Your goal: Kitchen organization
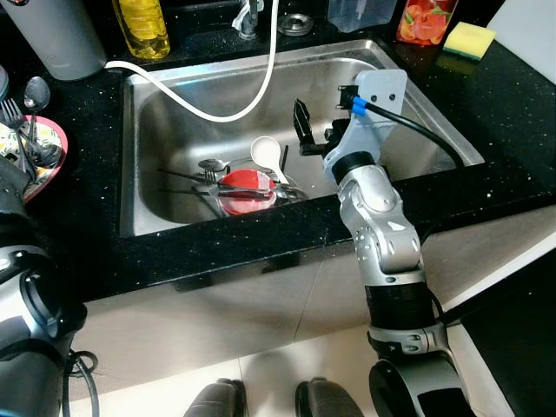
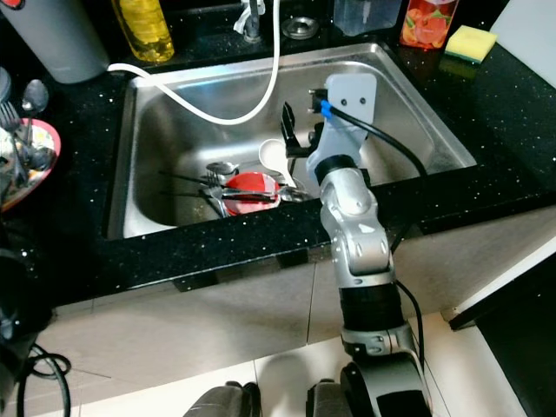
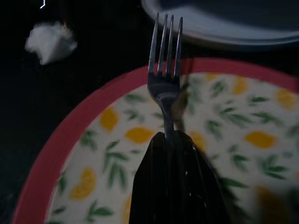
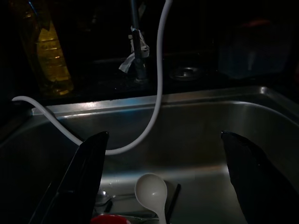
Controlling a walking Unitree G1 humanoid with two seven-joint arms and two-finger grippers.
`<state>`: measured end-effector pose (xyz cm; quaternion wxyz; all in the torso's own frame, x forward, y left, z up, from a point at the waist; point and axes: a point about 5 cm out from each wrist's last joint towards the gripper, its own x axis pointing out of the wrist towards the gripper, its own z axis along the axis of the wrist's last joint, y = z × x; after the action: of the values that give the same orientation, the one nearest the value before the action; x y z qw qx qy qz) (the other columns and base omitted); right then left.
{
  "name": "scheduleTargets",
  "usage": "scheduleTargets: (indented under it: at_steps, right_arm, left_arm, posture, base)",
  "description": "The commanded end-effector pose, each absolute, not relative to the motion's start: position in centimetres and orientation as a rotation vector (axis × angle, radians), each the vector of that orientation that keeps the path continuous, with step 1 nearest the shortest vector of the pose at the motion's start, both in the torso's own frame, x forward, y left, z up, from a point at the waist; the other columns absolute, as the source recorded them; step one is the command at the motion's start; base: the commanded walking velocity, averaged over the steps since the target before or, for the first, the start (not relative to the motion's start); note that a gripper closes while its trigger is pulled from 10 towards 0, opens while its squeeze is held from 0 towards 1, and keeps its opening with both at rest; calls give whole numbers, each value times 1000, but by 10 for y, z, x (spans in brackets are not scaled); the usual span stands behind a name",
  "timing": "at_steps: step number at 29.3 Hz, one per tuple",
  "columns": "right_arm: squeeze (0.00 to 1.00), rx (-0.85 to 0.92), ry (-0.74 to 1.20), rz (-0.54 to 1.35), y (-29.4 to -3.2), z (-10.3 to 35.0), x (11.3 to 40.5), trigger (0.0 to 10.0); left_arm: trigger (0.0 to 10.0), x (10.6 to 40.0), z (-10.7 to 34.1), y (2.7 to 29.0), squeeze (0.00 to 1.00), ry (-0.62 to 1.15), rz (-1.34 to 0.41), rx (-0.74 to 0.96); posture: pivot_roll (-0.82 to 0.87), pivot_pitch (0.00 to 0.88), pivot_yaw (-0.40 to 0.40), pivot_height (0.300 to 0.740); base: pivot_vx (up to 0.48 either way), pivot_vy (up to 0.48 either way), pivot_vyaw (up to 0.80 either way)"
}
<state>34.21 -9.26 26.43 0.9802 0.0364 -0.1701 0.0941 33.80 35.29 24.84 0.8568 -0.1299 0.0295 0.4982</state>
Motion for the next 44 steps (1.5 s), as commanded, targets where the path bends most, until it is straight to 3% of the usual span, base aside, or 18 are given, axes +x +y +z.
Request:
scheduleTargets:
  at_steps: [1, 3, 5, 7, 9, 10, 11, 13, 15, 18, 19, 20, 24, 28, 29, 35, 40, 44]
  right_arm:
    - [0, 83, -345, 189, -93, 264, 343, 10000]
    - [0, 85, -351, 189, -93, 265, 343, 10000]
    - [0, 85, -351, 188, -93, 265, 343, 10000]
    - [0, 87, -350, 182, -95, 263, 342, 10000]
    - [0, 87, -349, 179, -96, 262, 342, 10000]
    - [0, 87, -349, 179, -96, 262, 342, 10000]
    - [0, 86, -345, 173, -98, 260, 342, 10000]
    - [0, 86, -345, 173, -98, 260, 342, 10000]
    - [0, 82, -340, 163, -102, 257, 340, 10000]
    - [0, 78, -338, 159, -103, 256, 339, 10000]
    - [0, 74, -335, 154, -105, 255, 338, 10000]
    - [0, 71, -334, 151, -107, 254, 337, 10000]
    - [0, 68, -332, 144, -109, 253, 337, 10000]
    - [0, 63, -337, 141, -111, 254, 339, 10000]
    - [0, 62, -339, 142, -111, 254, 340, 10000]
    - [0, 61, -343, 154, -109, 255, 341, 10000]
    - [0, 63, -345, 156, -107, 255, 339, 10000]
    - [0, 62, -346, 153, -108, 255, 338, 10000]
  left_arm:
    - [10000, 340, 259, 345, 0, -18, 1008, -205]
    - [10000, 338, 297, 326, 0, -242, 898, -74]
    - [10000, 337, 307, 317, 0, -305, 854, -41]
    - [10000, 339, 327, 282, 0, -427, 625, 23]
    - [10000, 339, 332, 266, 0, -460, 523, 46]
    - [10000, 339, 332, 266, 0, -460, 523, 46]
    - [10000, 345, 328, 233, 0, -430, 311, 57]
    - [10000, 345, 328, 233, 0, -430, 311, 57]
    - [10000, 348, 296, 170, 0, -278, -50, 35]
    - [10000, 346, 277, 150, 0, -198, -157, 26]
    - [10000, 344, 261, 139, 345, -135, -202, -6]
    - [10000, 343, 250, 133, 1000, -97, -218, -28]
    - [10000, 340, 241, 130, 1000, -86, -231, -44]
    - [10000, 336, 250, 143, 1000, -204, -149, 36]
    - [10000, 335, 254, 148, 0, -243, -114, 55]
    - [10000, 330, 261, 175, 0, -281, 84, 56]
    - [10000, 335, 229, 230, 0, -16, 429, 156]
    - [10000, 333, 225, 246, 0, 48, 457, 260]
  posture:
    - [34, 108, 37, 740]
    - [36, 91, 35, 740]
    - [35, 86, 35, 740]
    - [38, 67, 33, 740]
    - [38, 64, 33, 740]
    - [38, 64, 33, 740]
    - [32, 44, 31, 740]
    - [32, 44, 31, 740]
    - [19, 26, 29, 740]
    - [16, 19, 28, 740]
    - [8, 10, 26, 740]
    - [9, 4, 22, 740]
    - [9, 0, 21, 740]
    - [13, 0, 12, 740]
    - [15, 0, 9, 740]
    - [18, 0, 9, 740]
    - [4, 0, 14, 740]
    - [3, 0, 19, 740]
  base:
    - [0, 0, 0]
    - [0, 0, 0]
    - [0, 0, 0]
    - [0, 0, 0]
    - [0, 0, 0]
    - [0, 0, 0]
    - [0, 0, 0]
    - [0, 0, 0]
    - [0, 0, 0]
    - [0, 0, 0]
    - [0, 0, 0]
    - [0, 0, 0]
    - [0, 0, 0]
    - [0, 0, 0]
    - [0, 0, 0]
    - [0, 0, 0]
    - [0, 0, 0]
    - [0, 0, 0]
